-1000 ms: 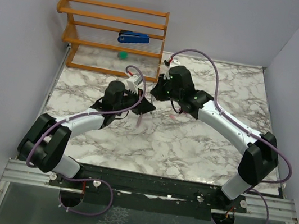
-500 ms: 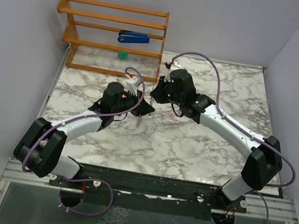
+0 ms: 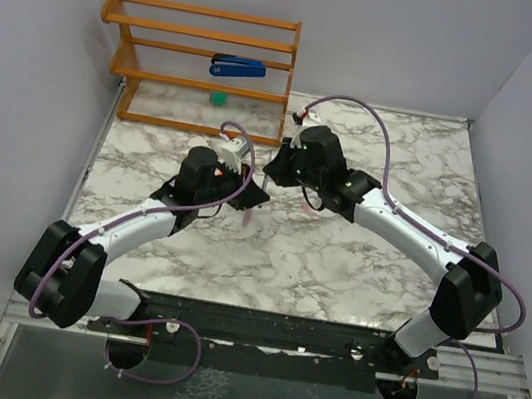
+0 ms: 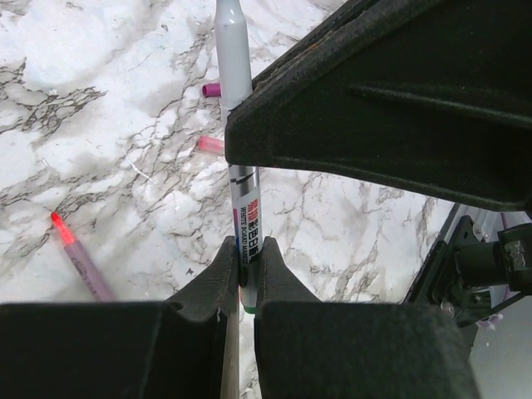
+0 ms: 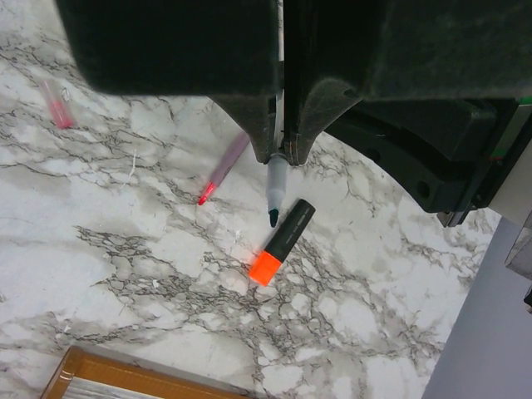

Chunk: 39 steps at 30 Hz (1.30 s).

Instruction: Insert the pens into the pen caps

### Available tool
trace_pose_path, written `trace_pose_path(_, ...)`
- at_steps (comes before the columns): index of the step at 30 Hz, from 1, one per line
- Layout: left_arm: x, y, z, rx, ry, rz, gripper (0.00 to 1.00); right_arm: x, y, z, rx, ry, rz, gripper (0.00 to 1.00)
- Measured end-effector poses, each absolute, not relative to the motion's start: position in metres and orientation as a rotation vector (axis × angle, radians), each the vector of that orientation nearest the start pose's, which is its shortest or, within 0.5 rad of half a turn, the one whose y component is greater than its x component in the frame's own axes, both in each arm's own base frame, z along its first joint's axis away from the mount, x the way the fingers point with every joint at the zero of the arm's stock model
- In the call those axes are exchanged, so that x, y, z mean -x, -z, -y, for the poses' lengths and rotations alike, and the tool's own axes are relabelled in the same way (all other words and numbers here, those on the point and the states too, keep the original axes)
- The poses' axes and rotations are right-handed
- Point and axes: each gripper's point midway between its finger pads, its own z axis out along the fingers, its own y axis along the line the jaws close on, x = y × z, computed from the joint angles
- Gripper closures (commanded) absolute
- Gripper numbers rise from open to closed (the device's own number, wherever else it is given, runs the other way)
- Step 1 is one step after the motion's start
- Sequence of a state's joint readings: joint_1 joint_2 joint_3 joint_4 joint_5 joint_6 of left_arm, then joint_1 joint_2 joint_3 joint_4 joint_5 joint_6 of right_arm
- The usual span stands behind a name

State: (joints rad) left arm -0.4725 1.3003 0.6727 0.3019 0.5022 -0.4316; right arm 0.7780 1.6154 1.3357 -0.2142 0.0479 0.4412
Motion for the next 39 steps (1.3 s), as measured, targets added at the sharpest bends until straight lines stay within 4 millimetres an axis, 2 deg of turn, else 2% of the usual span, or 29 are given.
trace_pose_path(3, -0.292, -0.167, 0.259, -0.406, 1.054, -1.965, 1.0, -0.34, -0.216, -0.349, 0.321, -0.696, -2.114, 0.99)
trace_pose_path(5, -0.291, -0.168, 0.257, -0.411, 1.039, -1.968, 1.0, -0.339, -0.216, -0.349, 0.314, -0.7, -2.117, 0.94)
trace_pose_path(7, -0.291, -0.167, 0.255, -0.414, 1.028, -1.973, 1.0, -0.339, -0.215, -0.35, 0.307, -0.703, -2.121, 0.81)
trace_pose_path(9, -0.291, -0.166, 0.254, -0.417, 1.018, -1.979, 1.0, -0.34, -0.213, -0.35, 0.298, -0.704, -2.128, 0.61)
trace_pose_path(14, -0.29, -0.162, 0.253, -0.432, 1.001, -1.991, 1.0, -0.345, -0.206, -0.341, 0.275, -0.639, -2.149, 0.45)
trace_pose_path(20, -0.298, -0.171, 0.255, -0.481, 0.971, -1.952, 1.0, -0.355, -0.224, -0.329, 0.275, -0.558, -2.132, 0.41)
trace_pose_path(23, -0.3, -0.172, 0.255, -0.499, 0.956, -1.951, 1.0, -0.362, -0.238, -0.314, 0.25, -0.527, -2.109, 0.41)
trace_pose_path(27, -0.299, -0.163, 0.25, -0.501, 0.93, -1.988, 1.0, -0.386, -0.258, -0.26, 0.114, -0.462, -2.087, 0.41)
trace_pose_path(30, -0.296, -0.157, 0.248, -0.509, 0.913, -2.018, 1.0, -0.401, -0.262, -0.217, -0.008, -0.411, -2.081, 0.41)
trace_pose_path(33, -0.295, -0.155, 0.245, -0.521, 0.898, -2.039, 1.0, -0.404, -0.247, -0.19, -0.105, -0.367, -2.128, 0.39)
trace_pose_path(37, -0.291, -0.158, 0.24, -0.55, 0.868, -2.051, 1.0, -0.4, -0.215, -0.186, -0.191, -0.354, -2.237, 0.39)
trace_pose_path(39, -0.289, -0.164, 0.237, -0.57, 0.846, -2.042, 1.0, -0.398, -0.192, -0.187, -0.269, -0.354, -2.312, 0.39)
